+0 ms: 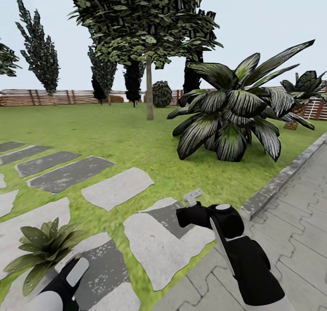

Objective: Pick up the pesticide atomizer in the garden and spray insectifuge to fully cover both potted plants in the garden.

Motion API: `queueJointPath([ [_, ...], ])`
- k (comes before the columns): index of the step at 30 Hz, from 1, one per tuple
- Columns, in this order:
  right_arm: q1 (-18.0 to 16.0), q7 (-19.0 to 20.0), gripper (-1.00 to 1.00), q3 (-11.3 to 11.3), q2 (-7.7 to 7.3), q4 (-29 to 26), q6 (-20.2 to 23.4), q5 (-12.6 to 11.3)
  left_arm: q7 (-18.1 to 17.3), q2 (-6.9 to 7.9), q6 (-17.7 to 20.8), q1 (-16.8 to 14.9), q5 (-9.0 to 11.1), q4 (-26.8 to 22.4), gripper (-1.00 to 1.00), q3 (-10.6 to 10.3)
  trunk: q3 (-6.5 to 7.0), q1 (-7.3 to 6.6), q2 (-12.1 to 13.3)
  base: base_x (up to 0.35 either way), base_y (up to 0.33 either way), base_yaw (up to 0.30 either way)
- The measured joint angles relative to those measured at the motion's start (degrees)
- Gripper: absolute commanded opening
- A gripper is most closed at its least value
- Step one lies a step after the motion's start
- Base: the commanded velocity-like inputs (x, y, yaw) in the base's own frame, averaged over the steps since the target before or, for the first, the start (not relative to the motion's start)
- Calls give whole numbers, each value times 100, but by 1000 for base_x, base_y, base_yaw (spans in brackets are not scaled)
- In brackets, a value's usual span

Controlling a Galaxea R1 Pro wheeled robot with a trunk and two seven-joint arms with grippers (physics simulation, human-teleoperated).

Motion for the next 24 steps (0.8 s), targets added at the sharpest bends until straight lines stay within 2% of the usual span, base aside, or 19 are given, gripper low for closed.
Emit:
queueJointPath([
  [5,-1,0,-100,-4,-5,0,2,-1,-403,-49,300,-50,-38,1,-100,-26,1,-2,0,199,-161,18],
  [10,0,2,-100,-6,-5,0,1,-1,-464,-65,457,-65,-52,-6,-100,-28,1,-1,0,97,-85,2],
  [12,0,1,-100,-4,-5,0,0,-1,-470,-29,484,-72,-57,-8,-100,-24,1,0,0,15,-13,0],
  [16,0,0,-100,4,-5,0,0,-1,-276,7,314,-61,-74,-115,-100,3,1,0,0,4,-4,0],
  [17,0,0,-100,4,-3,0,0,-2,-36,12,184,-25,-82,-376,-100,10,1,0,0,1,-1,0],
  [19,0,0,-100,5,-3,0,0,-1,199,17,112,45,-56,-659,-100,21,1,0,0,0,0,0],
  [24,0,0,-100,0,-4,0,0,-1,335,65,262,116,5,-878,-100,42,1,0,0,0,0,0],
])
